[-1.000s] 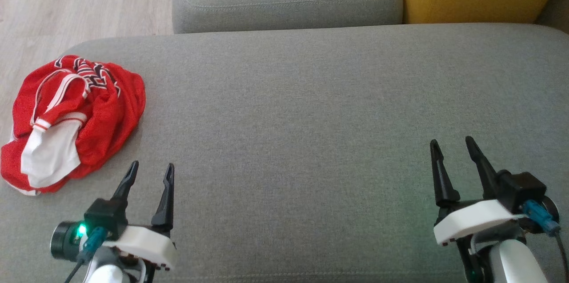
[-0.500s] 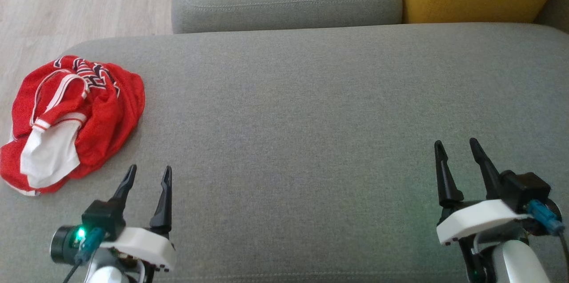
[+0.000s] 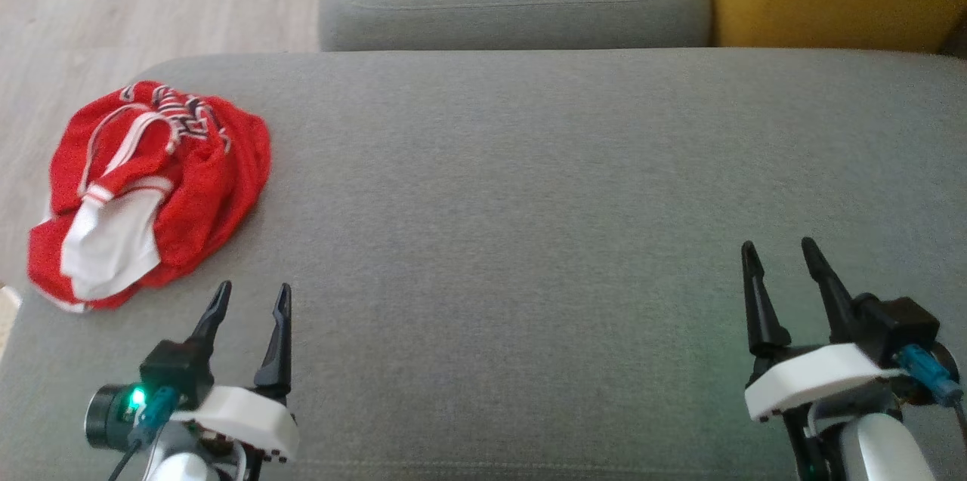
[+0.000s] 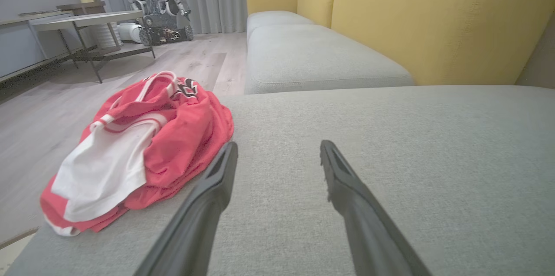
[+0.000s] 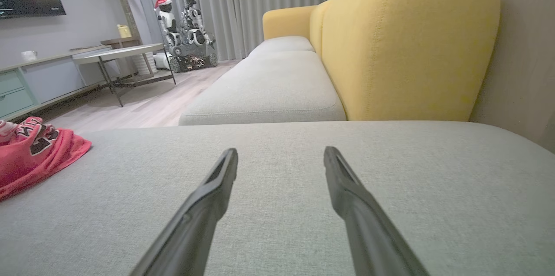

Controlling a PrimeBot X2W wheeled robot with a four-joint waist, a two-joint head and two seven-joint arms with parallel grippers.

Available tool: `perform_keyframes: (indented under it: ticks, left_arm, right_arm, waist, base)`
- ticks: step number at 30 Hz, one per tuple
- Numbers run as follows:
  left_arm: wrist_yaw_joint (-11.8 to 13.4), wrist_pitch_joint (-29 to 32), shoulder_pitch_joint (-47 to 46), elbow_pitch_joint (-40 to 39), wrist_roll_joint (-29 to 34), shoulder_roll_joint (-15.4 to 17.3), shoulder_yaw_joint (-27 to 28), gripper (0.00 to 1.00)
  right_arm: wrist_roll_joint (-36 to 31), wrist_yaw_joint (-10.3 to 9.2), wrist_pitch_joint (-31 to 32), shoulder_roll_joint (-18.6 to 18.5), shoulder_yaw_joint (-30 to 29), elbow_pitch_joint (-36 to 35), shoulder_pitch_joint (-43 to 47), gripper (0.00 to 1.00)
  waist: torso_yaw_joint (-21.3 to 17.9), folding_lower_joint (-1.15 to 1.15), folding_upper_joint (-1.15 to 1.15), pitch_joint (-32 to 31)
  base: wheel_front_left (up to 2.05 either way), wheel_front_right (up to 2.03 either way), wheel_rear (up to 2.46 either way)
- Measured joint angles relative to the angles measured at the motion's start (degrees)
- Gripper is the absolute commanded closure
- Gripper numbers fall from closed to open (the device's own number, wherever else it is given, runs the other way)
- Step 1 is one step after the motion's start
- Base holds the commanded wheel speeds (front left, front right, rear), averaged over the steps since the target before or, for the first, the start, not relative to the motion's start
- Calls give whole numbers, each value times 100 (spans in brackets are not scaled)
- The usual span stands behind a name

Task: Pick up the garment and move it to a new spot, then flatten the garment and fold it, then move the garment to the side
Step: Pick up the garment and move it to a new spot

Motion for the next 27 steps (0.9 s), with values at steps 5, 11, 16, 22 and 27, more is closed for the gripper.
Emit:
perform_keyframes:
  ticks: [5, 11, 16, 22, 27]
  left_arm:
    - [41, 0, -8, 4, -41, 25, 4, 0]
    - [115, 1, -13, -43, -45, 99, 34, 0]
    - [158, 2, -14, -78, -99, 148, 101, 0]
    - [204, 2, -11, -116, -156, 190, 169, 0]
    - [247, 2, -8, -142, -183, 203, 174, 0]
  right_arm:
    - [0, 0, 68, 4, 63, -124, 87, 0]
    - [0, 0, 133, 7, 200, -259, 120, 0]
    - [9, 0, 176, 9, 267, -319, 147, 0]
    - [9, 0, 175, 13, 359, -367, 146, 0]
    - [9, 0, 175, 14, 376, -374, 146, 0]
  waist:
    - [342, 0, 0, -8]
    - [918, 0, 0, -20]
    - [1337, 0, 0, -18]
    - [1845, 0, 0, 4]
    - [2050, 0, 0, 29]
  base:
    - [0, 0, 0]
    - [0, 0, 0]
    - [0, 0, 0]
    - [0, 0, 0]
    - [0, 0, 0]
